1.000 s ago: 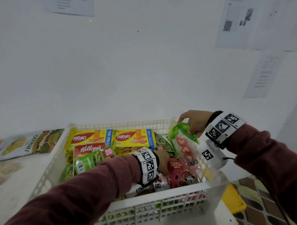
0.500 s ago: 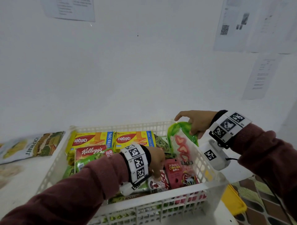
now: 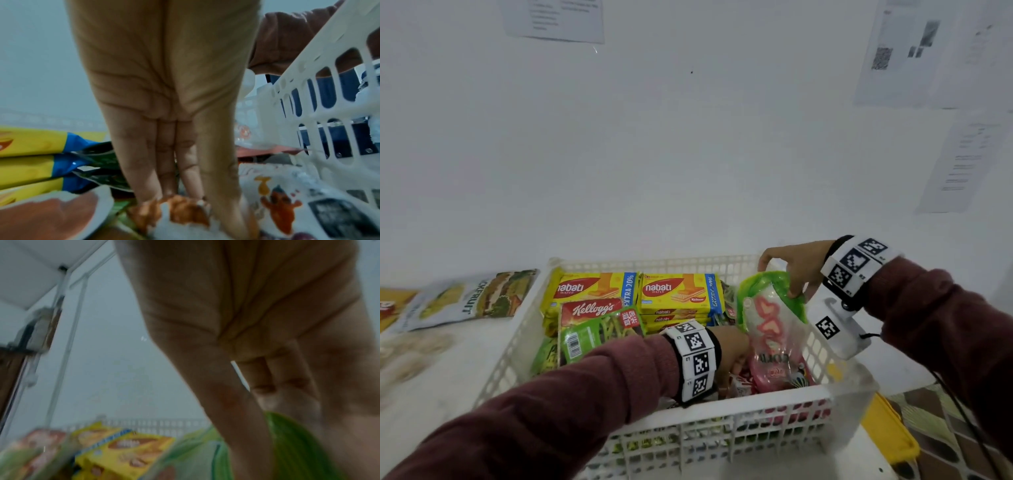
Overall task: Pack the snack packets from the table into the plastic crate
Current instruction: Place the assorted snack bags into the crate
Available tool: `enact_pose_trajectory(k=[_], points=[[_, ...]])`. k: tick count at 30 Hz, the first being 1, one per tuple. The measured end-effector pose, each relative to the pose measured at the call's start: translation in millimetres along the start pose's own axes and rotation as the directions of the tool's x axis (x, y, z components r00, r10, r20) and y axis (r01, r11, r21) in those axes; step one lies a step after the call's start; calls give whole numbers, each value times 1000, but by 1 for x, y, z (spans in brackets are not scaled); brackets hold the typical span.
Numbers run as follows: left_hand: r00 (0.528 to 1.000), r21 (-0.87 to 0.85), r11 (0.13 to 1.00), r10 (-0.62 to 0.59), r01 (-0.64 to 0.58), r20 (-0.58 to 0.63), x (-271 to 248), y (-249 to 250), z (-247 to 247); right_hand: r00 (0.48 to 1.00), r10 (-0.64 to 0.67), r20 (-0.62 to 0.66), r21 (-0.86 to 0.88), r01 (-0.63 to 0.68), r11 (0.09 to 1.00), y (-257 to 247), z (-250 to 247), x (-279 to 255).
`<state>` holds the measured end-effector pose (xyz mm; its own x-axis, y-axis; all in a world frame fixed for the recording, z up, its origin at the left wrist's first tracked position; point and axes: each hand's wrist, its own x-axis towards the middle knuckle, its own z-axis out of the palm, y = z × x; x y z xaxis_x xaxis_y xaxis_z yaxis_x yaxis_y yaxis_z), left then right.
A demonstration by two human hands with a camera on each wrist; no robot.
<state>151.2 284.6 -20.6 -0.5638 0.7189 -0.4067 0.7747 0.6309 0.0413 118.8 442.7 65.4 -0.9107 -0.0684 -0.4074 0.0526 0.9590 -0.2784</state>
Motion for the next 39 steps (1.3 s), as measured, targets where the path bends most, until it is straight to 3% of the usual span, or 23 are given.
enact_pose_trajectory(k=[3,6,10,13,14,17,20,24,31,35,39], points=[[999,-13,999,-43,43,21,-1,-2,2,999,34,7,-268,-31,963,-7,4,1],[995,-90,992,-81,86,52,-6,-6,-5,998,65,26,-526,-42,849,-19,9,3],[990,-257,962,-119,96,-78,-26,-31,-28,985,105,140,-706,25,708,-37,15,9],[956,-340,929,-221,147,-192,-55,-64,-44,995,50,89,-828,46,558,-50,26,8],[934,-355,916,-277,187,-224,-67,-76,-48,998,11,54,-828,39,560,-56,27,7],[846,-344,854,-480,391,-232,-97,-111,-52,976,-217,-21,-754,127,645,-86,26,6],[766,-284,769,-625,572,-151,-114,-132,-44,912,-411,17,-579,344,739,-126,38,12],[723,-209,722,-685,659,-86,-117,-143,-27,876,-478,60,-446,452,772,-163,77,32],[725,-296,712,-683,636,-85,-119,-149,-20,876,-482,-20,-321,451,833,-173,97,54],[756,-362,730,-648,579,-97,-122,-150,-18,849,-529,-14,-212,514,831,-168,101,57],[773,-377,743,-627,554,-99,-118,-151,-18,810,-579,93,65,576,815,-158,87,52]])
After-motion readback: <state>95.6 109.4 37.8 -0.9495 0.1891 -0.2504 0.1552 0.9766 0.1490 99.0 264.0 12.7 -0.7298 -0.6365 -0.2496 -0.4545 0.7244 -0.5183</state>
